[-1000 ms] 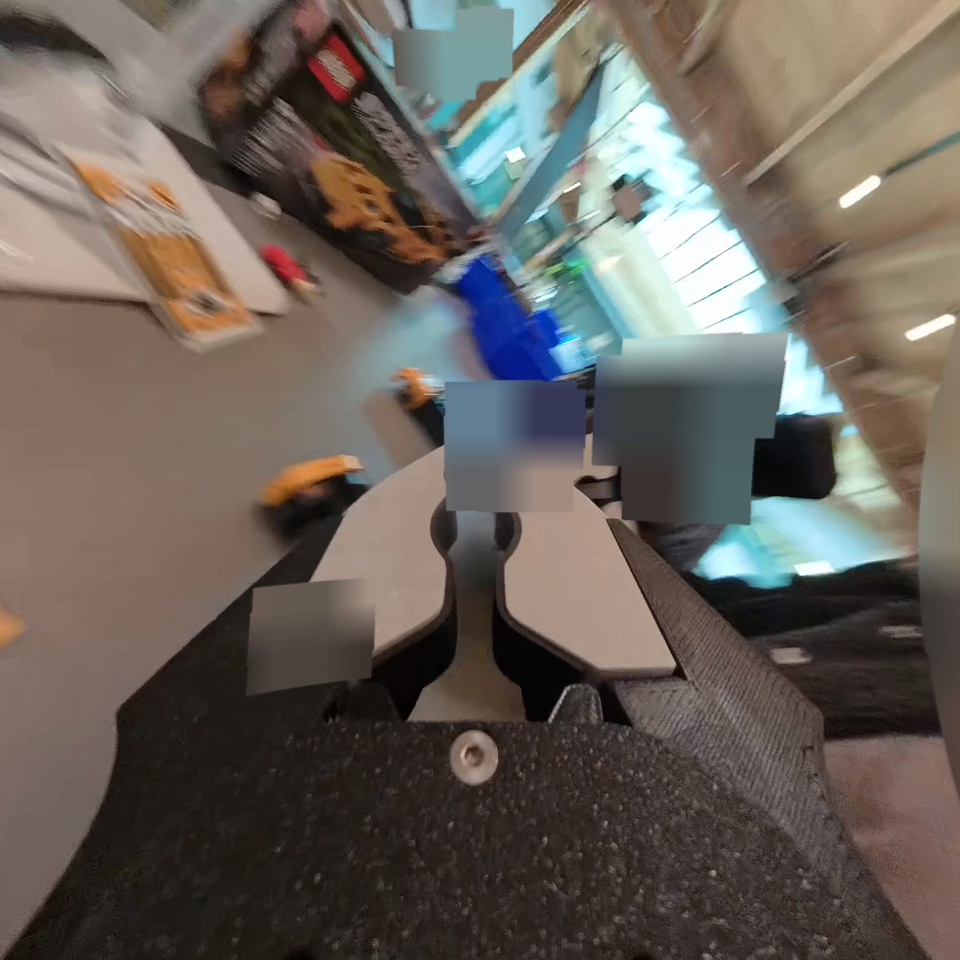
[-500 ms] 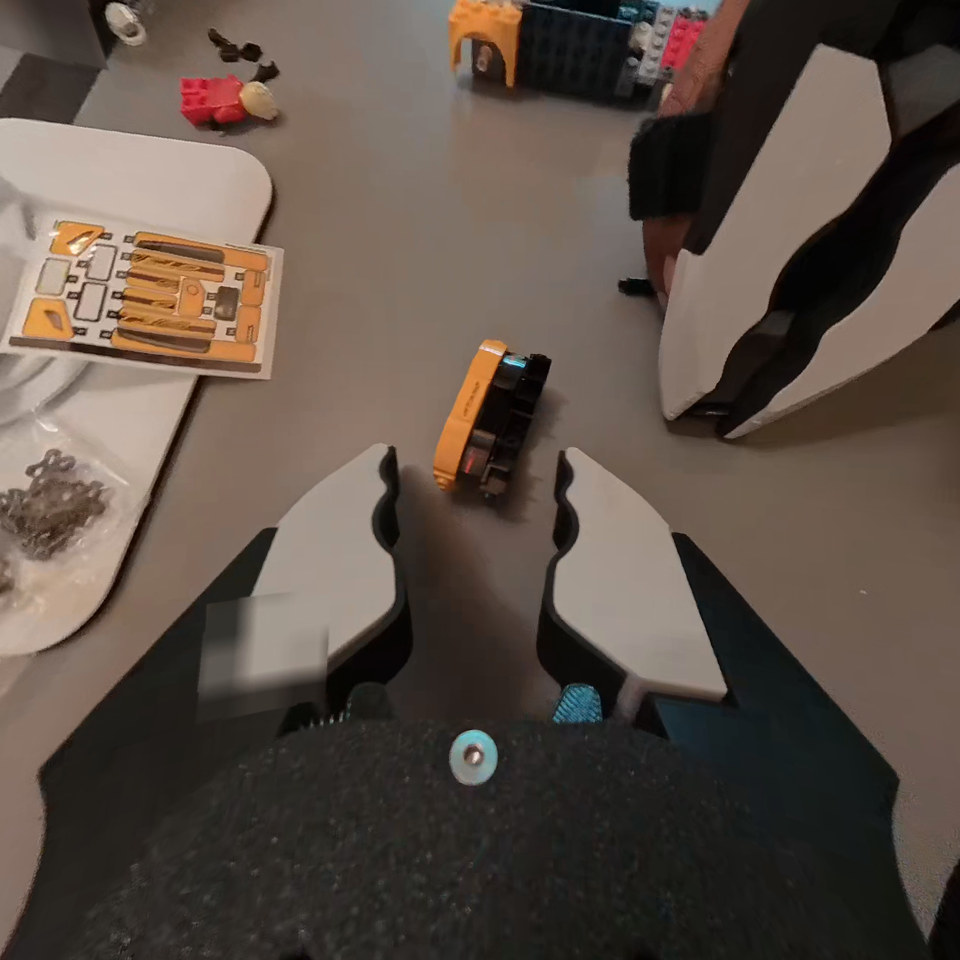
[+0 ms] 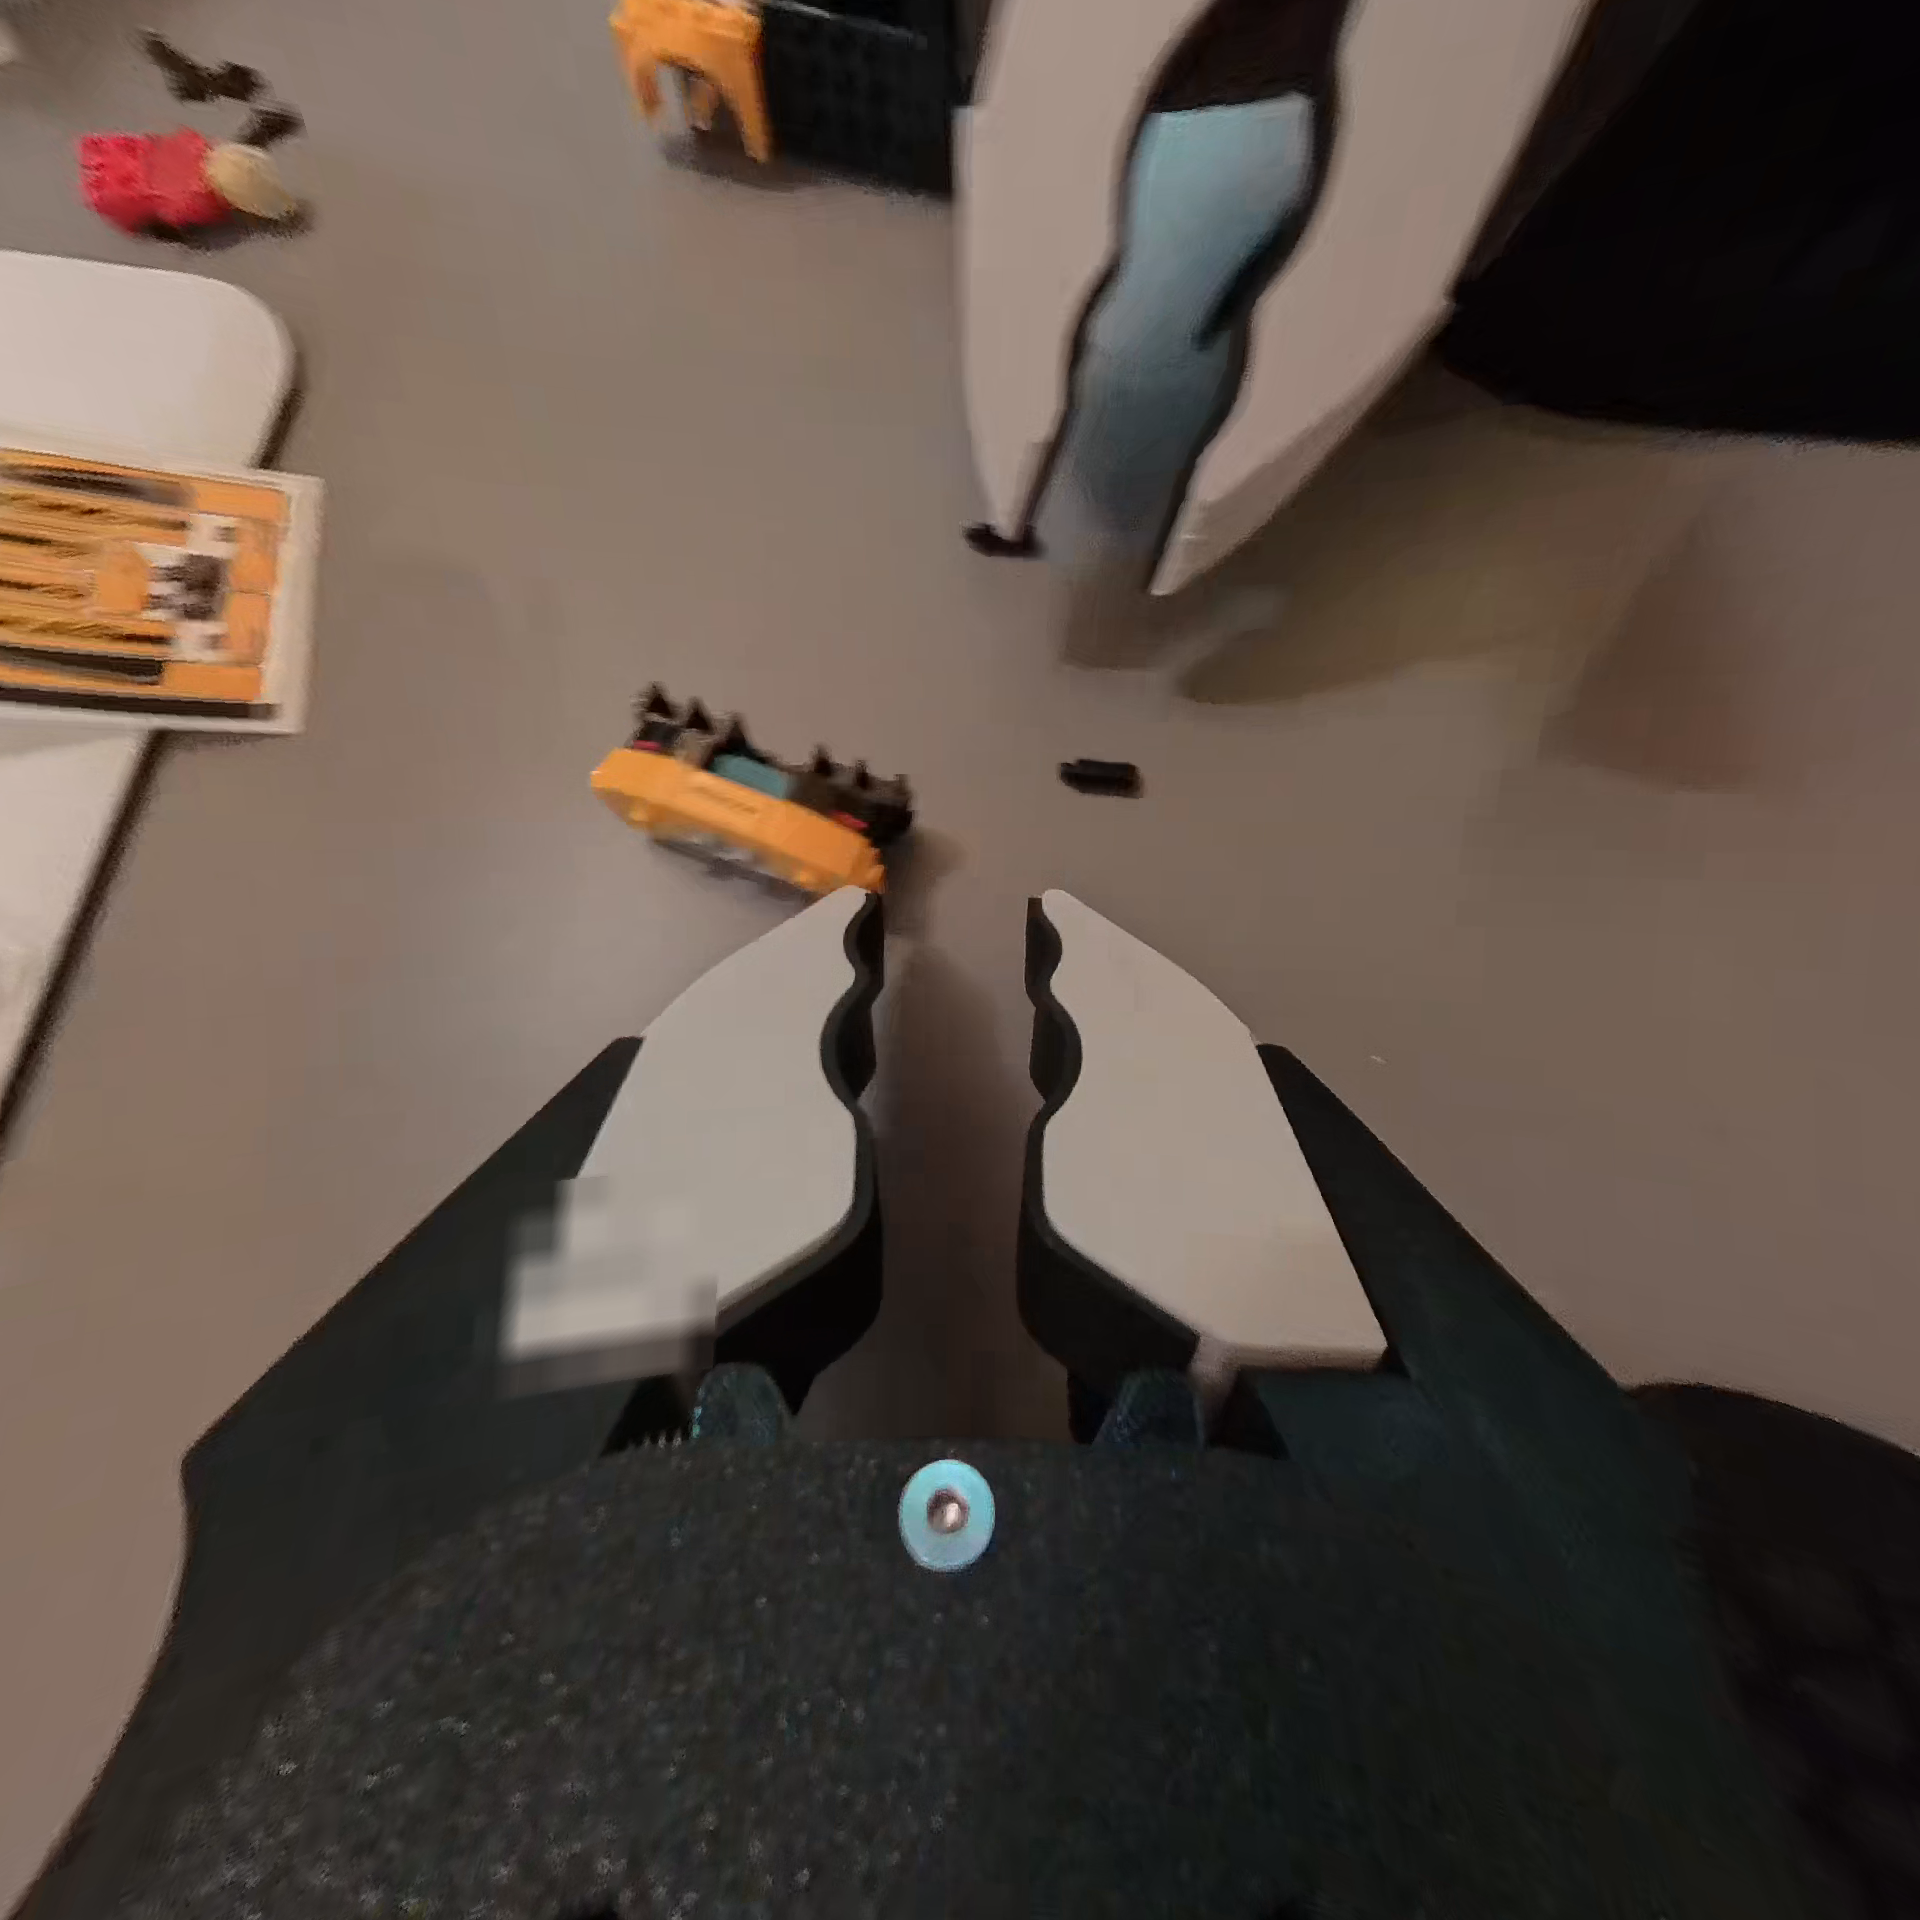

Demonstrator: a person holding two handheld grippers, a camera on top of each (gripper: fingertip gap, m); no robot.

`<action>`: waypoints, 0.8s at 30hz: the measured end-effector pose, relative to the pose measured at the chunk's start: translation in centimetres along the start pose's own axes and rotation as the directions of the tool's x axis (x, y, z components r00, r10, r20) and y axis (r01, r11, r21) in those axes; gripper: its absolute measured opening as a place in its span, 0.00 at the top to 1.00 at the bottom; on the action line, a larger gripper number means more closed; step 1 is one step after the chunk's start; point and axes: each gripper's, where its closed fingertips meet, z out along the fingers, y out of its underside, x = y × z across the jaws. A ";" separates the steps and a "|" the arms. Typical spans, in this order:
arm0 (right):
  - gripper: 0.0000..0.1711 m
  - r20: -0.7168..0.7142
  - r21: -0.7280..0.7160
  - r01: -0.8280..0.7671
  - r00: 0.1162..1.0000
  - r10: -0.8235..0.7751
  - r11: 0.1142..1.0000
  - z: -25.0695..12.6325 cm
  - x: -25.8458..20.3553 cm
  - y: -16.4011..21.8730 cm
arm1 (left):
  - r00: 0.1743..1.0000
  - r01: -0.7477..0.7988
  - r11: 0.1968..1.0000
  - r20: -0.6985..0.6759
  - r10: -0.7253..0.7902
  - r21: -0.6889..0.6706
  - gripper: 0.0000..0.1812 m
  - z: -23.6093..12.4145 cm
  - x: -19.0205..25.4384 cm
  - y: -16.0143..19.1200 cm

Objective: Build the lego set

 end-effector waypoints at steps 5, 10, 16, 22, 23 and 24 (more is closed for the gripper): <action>0.86 -0.008 0.042 -0.088 0.996 0.088 0.995 0.4 -2.1 -0.6 | 0.995 0.004 0.995 0.101 -0.014 0.096 0.70 -0.5 -3.2 -1.4; 0.86 -0.010 0.060 -0.122 0.992 0.123 0.991 0.5 -3.0 -0.4 | 0.992 -0.125 0.991 0.018 0.124 0.038 0.57 2.2 -3.7 -1.4; 0.86 -0.044 0.077 -0.209 0.976 0.213 0.975 0.4 -2.3 0.0 | 0.974 -0.224 0.974 -0.018 0.224 -0.013 0.66 2.7 -2.5 -1.1; 0.89 -0.143 0.063 -0.360 0.920 0.365 0.931 1.3 -2.4 -0.4 | 0.977 -0.156 0.988 0.145 0.157 -0.017 0.66 0.5 -0.1 -0.6; 0.90 -0.161 0.071 -0.397 0.901 0.404 0.915 1.5 -2.5 -0.5 | 0.979 -0.132 0.991 0.156 0.134 -0.022 0.66 0.4 0.5 -0.2; 0.90 -0.178 0.076 -0.426 0.884 0.433 0.901 1.7 -2.5 -0.5 | 0.980 -0.109 0.994 0.163 0.113 -0.030 0.66 0.3 1.0 0.2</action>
